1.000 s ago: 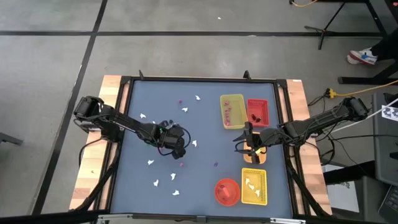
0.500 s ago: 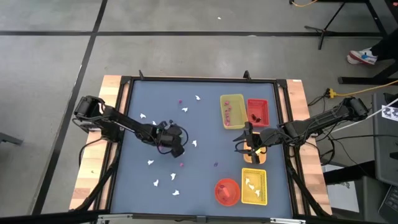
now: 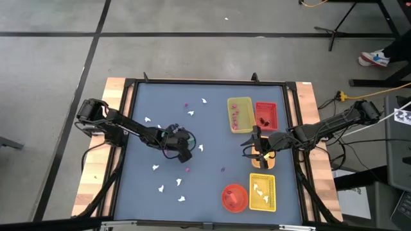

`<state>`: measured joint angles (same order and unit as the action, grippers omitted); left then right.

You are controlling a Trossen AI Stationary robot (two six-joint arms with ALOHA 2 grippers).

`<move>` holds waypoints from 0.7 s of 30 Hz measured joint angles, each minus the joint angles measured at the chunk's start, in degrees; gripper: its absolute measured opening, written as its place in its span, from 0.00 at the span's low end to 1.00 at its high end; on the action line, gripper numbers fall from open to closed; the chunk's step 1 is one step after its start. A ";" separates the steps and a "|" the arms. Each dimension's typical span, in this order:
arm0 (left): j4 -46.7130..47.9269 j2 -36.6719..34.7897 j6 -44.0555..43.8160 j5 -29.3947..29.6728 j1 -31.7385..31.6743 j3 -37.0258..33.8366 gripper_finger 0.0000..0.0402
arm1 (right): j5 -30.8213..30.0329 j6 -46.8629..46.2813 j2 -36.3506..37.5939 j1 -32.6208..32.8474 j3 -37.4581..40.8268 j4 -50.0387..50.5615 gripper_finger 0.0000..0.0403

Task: Sort Halloween decoration
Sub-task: Put the green skeleton toy into the middle yellow bin

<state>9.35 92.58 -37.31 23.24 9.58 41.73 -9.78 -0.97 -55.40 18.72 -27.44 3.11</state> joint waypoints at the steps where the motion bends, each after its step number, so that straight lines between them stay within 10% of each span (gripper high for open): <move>1: -0.40 0.00 0.09 0.00 -0.01 0.01 0.31 | 0.00 0.00 0.00 0.00 0.00 0.00 0.52; 21: -10.05 5.00 6.45 -1.91 -5.60 0.03 0.31 | 0.00 0.00 0.00 0.00 0.00 0.04 0.52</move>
<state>-0.69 97.57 -30.86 21.33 3.99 41.76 -9.78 -0.97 -55.40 18.72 -27.44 3.16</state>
